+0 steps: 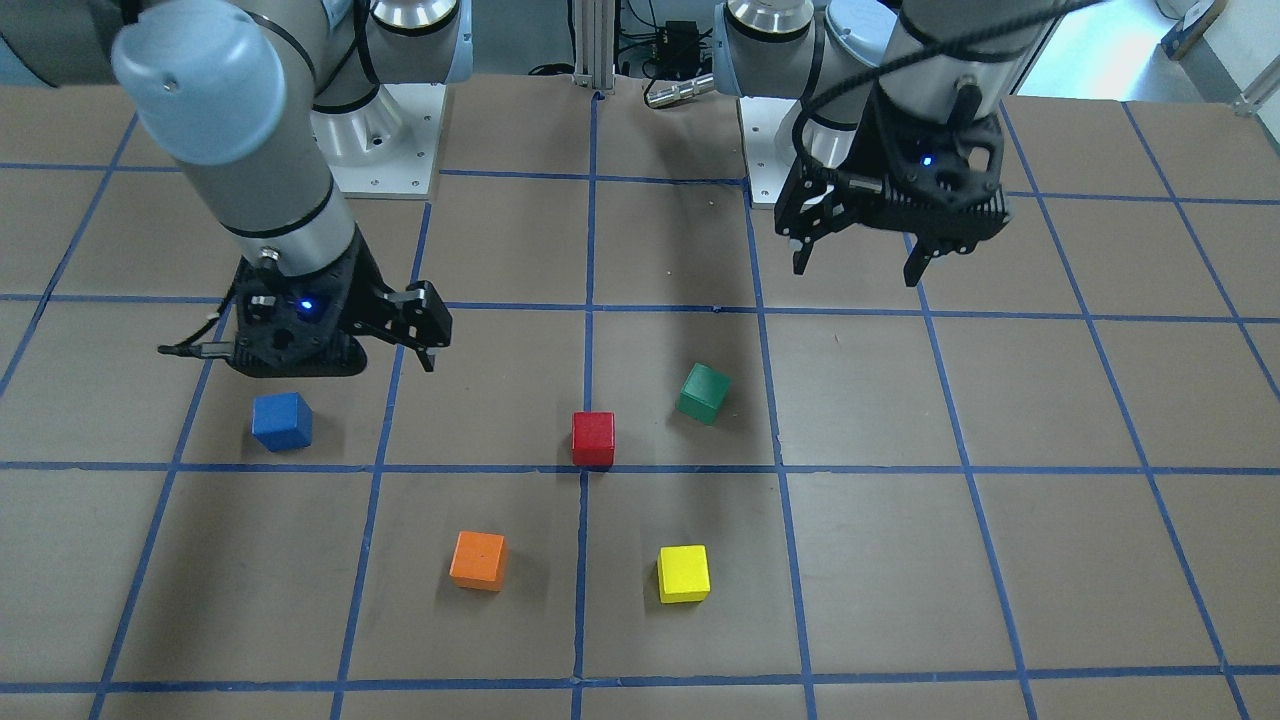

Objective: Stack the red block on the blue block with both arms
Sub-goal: 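Raise the left gripper back while the right gripper reaches toward the red cube, then lower the right gripper onto the red cube and grasp it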

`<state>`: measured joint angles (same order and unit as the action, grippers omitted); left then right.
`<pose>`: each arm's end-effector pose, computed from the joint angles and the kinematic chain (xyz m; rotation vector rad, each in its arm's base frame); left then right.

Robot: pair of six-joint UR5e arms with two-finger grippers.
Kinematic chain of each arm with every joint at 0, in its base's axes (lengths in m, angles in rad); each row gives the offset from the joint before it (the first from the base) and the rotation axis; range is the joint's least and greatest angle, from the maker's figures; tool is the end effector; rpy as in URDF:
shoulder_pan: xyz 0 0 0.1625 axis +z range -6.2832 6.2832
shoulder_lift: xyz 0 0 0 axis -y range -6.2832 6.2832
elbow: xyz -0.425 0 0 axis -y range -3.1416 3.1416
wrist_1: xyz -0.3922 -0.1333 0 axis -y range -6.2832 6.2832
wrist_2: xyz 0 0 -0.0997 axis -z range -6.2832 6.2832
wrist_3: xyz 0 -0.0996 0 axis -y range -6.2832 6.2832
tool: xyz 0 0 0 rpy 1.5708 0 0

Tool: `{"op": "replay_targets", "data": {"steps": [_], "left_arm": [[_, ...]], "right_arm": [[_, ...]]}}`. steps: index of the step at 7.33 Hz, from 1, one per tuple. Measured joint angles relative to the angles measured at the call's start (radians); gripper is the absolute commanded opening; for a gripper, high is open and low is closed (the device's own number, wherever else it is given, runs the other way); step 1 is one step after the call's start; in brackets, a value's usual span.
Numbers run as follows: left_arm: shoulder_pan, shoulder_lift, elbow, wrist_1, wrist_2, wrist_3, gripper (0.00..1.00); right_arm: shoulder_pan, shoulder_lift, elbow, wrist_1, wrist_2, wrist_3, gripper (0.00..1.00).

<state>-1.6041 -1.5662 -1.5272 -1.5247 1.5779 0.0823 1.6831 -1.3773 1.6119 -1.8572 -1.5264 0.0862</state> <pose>-0.1491 -0.4937 0.5166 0.1802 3.1235 -0.1473 0.2005 -0.5489 0.3942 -0.0421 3.0912 -0.0729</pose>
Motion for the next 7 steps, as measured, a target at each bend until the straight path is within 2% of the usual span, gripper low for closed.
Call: {"op": "replay_targets", "data": {"steps": [3,7], "left_arm": [[0.044,0.019,-0.017,0.003,-0.003,0.010,1.00],[0.050,0.018,-0.020,0.018,-0.005,0.030,1.00]], "right_arm": [[0.123,0.131,0.004,-0.147,0.001,0.127,1.00],[0.197,0.213,0.007,-0.201,0.005,0.171,1.00]]}}
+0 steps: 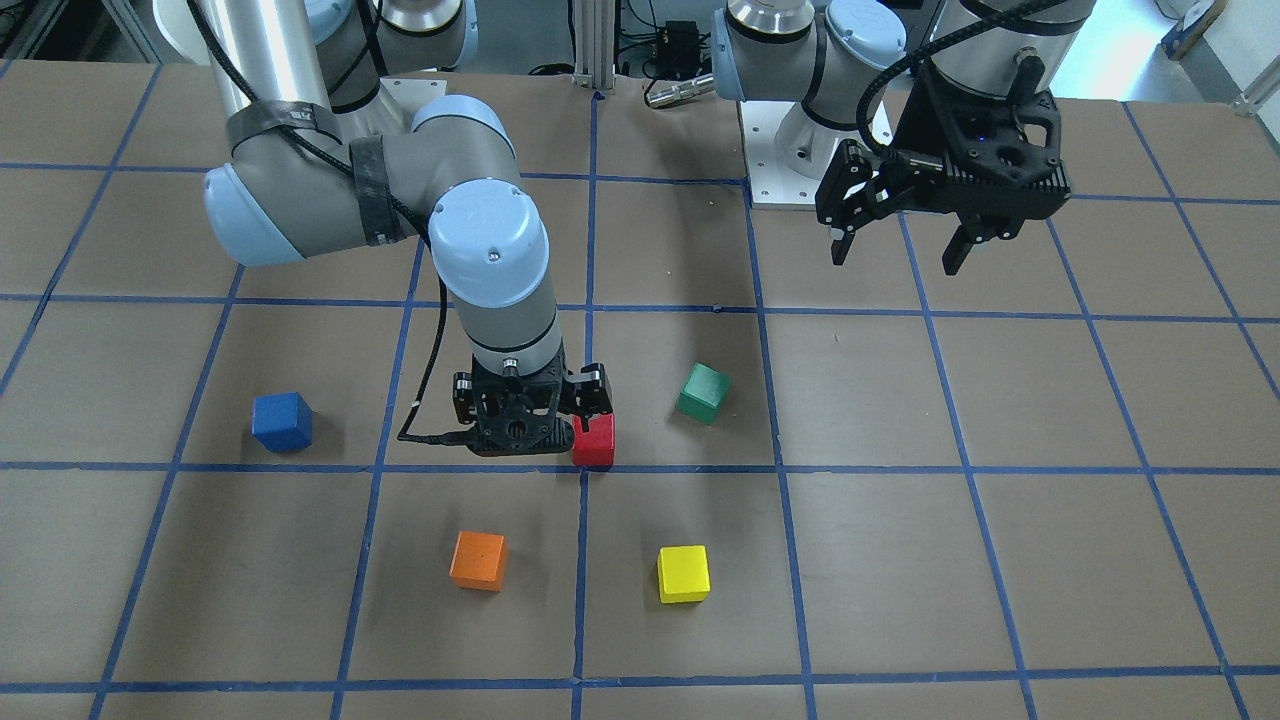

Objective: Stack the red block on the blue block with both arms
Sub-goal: 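Lower the right gripper onto the red cube and grasp it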

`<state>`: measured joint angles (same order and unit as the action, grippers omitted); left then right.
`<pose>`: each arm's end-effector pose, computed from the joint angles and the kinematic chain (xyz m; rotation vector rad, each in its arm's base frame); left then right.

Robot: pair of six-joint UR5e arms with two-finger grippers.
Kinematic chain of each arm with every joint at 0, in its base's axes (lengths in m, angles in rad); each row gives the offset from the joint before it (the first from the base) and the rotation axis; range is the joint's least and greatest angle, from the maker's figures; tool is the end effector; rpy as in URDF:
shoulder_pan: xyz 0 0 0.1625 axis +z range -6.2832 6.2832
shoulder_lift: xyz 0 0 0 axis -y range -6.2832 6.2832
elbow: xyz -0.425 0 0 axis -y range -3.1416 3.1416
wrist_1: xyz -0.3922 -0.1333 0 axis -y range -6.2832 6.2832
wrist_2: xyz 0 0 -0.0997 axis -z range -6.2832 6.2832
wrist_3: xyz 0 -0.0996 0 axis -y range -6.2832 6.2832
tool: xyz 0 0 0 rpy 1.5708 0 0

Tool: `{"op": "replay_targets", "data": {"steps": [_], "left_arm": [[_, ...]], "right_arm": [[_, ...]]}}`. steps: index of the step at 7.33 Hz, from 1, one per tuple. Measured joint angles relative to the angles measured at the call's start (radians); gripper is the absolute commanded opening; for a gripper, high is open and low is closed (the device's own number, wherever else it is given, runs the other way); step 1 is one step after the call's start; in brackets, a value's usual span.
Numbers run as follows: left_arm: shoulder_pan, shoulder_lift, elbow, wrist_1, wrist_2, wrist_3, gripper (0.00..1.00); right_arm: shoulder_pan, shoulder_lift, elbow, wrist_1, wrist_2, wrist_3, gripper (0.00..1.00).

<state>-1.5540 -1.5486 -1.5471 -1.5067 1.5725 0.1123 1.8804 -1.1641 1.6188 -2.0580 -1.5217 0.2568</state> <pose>-0.1248 -0.4946 0.5173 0.1492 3.1245 -0.1717 0.3215 -0.5516 0.2844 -0.0827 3.0842 -0.0270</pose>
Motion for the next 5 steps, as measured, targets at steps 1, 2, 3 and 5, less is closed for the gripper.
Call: {"op": "replay_targets", "data": {"steps": [1,2,3,5], "left_arm": [[0.000,0.000,0.000,0.000,0.000,0.002,1.00],[0.000,0.000,-0.001,0.000,0.001,0.002,1.00],[0.000,0.000,-0.002,0.000,0.001,0.002,1.00],[0.000,0.003,-0.010,0.001,0.001,0.002,1.00]], "right_arm": [[0.009,0.018,0.001,-0.011,0.002,0.000,1.00],[0.014,0.038,0.001,-0.020,0.015,-0.001,1.00],[0.018,0.054,0.001,-0.025,0.036,-0.004,1.00],[0.026,0.083,0.003,-0.039,0.057,-0.010,1.00]]}}
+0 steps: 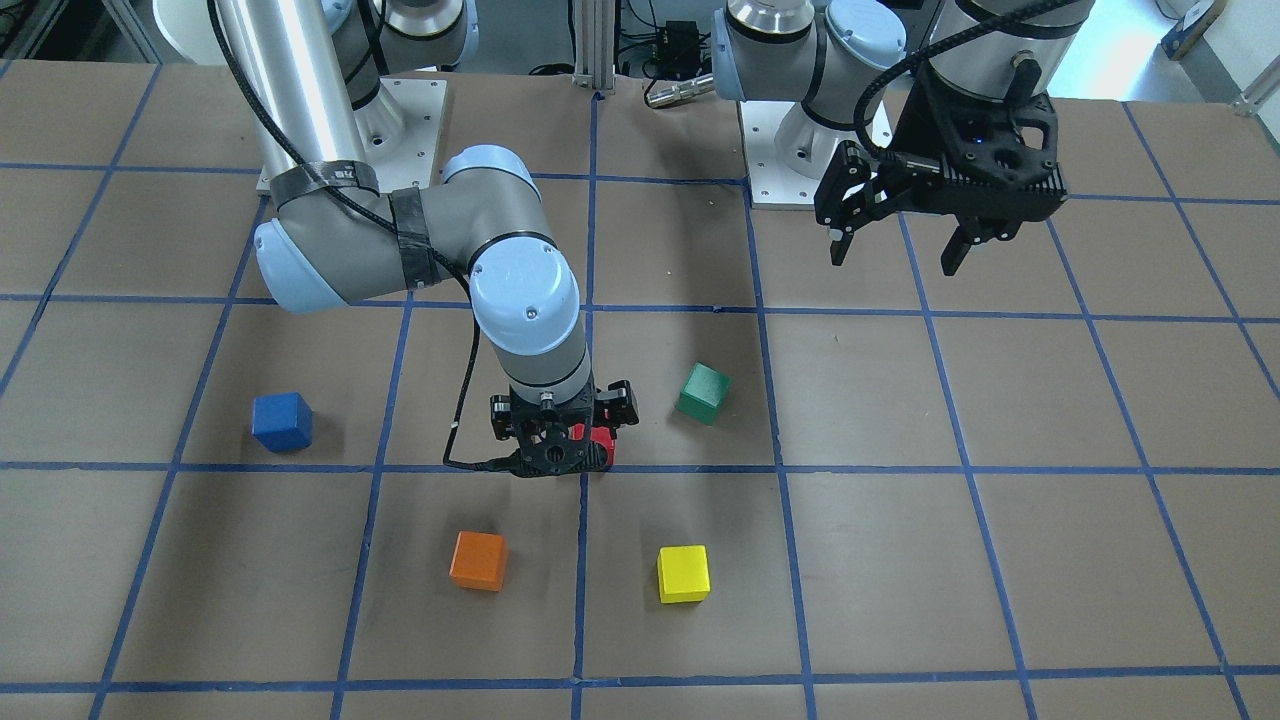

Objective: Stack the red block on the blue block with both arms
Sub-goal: 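Lower the right gripper onto the red cube and grasp it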

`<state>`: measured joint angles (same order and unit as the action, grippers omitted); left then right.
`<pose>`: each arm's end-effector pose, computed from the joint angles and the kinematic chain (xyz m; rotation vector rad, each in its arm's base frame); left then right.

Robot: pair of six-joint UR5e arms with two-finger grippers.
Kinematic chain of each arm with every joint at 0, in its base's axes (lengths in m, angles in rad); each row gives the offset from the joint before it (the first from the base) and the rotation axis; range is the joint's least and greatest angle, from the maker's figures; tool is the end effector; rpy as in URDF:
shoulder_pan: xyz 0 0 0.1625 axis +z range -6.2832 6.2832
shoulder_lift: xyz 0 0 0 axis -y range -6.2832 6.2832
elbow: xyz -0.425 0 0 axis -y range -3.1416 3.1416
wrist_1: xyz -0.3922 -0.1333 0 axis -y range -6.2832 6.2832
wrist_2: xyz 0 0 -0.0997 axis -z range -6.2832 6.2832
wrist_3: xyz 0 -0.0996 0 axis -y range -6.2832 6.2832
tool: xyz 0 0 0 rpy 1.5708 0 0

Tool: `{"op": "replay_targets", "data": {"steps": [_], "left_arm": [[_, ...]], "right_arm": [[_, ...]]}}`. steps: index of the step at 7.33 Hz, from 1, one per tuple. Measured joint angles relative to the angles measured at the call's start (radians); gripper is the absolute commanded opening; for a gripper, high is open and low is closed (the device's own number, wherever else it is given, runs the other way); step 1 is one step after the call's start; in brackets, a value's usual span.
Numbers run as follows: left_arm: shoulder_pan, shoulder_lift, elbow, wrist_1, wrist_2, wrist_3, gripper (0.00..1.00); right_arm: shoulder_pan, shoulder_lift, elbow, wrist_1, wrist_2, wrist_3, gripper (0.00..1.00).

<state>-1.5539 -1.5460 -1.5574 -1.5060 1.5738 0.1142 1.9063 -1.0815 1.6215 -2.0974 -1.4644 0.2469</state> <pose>-0.1247 -0.4930 0.5135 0.1519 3.1240 -0.1606 0.3448 -0.5518 0.2356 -0.1337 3.0399 0.0660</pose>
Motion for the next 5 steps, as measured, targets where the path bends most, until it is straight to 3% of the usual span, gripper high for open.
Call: {"op": "replay_targets", "data": {"steps": [4,5], "left_arm": [[0.000,0.010,-0.020,0.007,-0.001,0.001,1.00],[0.000,0.010,-0.020,0.008,-0.001,0.001,1.00]], "right_arm": [[0.015,0.033,0.043,-0.094,0.004,0.002,1.00],[0.016,0.037,0.052,-0.112,0.004,0.004,0.89]]}}
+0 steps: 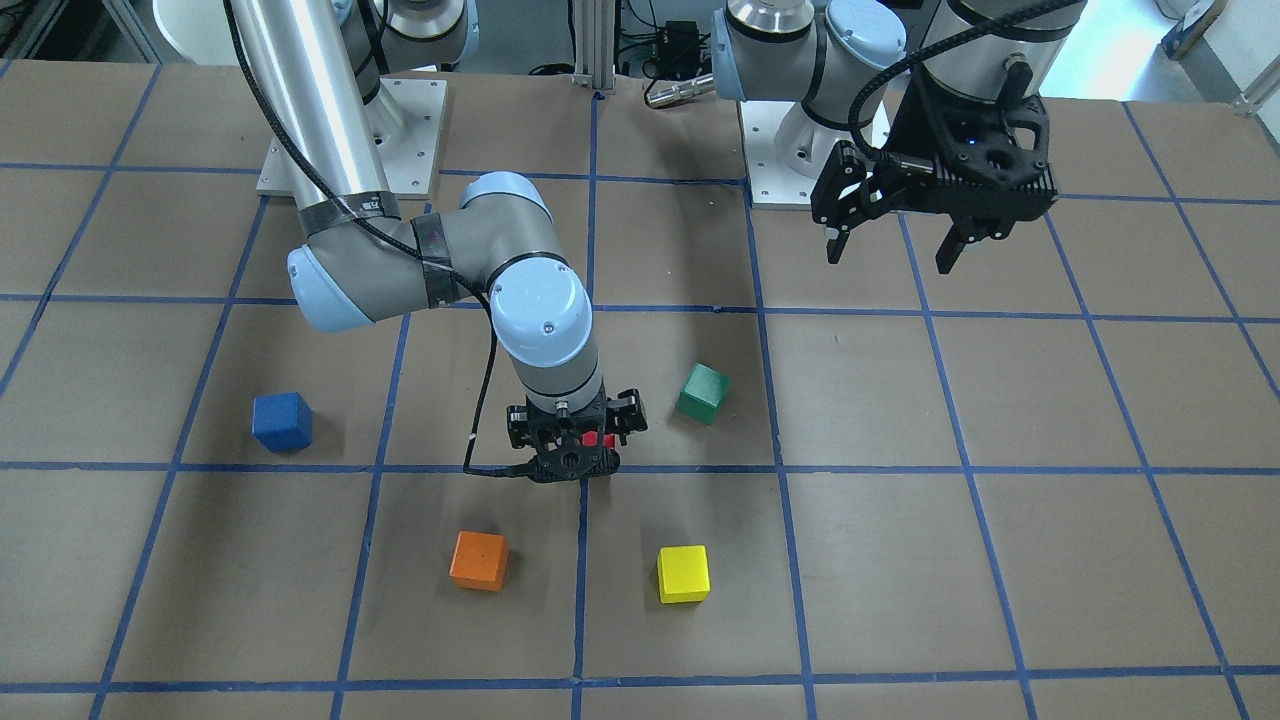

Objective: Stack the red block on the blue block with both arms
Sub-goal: 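Lower the right gripper onto the red cube and grasp it, then lift the red cube with the right gripper and carry it over the blue cube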

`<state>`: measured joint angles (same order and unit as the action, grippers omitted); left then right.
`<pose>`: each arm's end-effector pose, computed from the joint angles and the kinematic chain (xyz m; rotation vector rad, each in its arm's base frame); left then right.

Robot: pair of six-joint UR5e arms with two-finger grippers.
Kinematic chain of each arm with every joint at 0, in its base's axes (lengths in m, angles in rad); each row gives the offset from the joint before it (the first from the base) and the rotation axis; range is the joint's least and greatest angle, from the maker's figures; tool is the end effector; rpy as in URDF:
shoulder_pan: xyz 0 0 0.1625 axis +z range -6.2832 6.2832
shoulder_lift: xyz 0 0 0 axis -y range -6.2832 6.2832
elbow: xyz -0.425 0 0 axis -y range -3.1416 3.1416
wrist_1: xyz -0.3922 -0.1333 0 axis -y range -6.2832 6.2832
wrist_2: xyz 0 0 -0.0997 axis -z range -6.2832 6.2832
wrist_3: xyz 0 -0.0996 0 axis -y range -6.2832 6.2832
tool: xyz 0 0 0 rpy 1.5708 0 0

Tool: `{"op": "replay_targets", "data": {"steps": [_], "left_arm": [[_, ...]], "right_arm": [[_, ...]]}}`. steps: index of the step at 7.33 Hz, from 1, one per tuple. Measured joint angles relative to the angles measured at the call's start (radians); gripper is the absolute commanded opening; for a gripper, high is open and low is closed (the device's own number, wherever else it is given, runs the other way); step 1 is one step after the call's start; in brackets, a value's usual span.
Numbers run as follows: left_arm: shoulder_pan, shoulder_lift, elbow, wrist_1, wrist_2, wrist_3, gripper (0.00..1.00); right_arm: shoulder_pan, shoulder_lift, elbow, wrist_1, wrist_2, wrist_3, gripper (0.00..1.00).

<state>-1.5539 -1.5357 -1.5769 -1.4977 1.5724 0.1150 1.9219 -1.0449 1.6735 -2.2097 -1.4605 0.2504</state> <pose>-0.1249 -0.4886 0.5097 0.1533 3.1255 -0.1594 0.3526 -0.5432 0.2015 -0.1535 3.0291 0.0347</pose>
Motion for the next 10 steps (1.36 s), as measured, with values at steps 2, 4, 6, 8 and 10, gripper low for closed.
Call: {"op": "replay_targets", "data": {"steps": [2,4,6,8,10], "left_arm": [[0.000,0.001,0.000,0.000,0.000,0.000,1.00],[0.000,0.001,0.000,0.001,0.000,0.000,1.00],[0.000,0.001,-0.001,0.001,0.000,0.000,1.00],[0.000,0.001,-0.001,0.001,0.000,0.000,1.00],[0.000,0.000,-0.001,0.001,-0.001,0.000,1.00]], "right_arm": [[0.000,0.005,0.007,-0.045,0.000,0.002,0.06],[0.000,0.004,0.006,-0.060,0.000,0.003,0.00],[-0.002,-0.004,-0.003,-0.055,-0.001,0.006,0.00],[-0.014,-0.046,-0.015,0.006,-0.006,0.006,0.00],[-0.057,-0.095,-0.063,0.142,-0.014,0.003,0.00]]}}
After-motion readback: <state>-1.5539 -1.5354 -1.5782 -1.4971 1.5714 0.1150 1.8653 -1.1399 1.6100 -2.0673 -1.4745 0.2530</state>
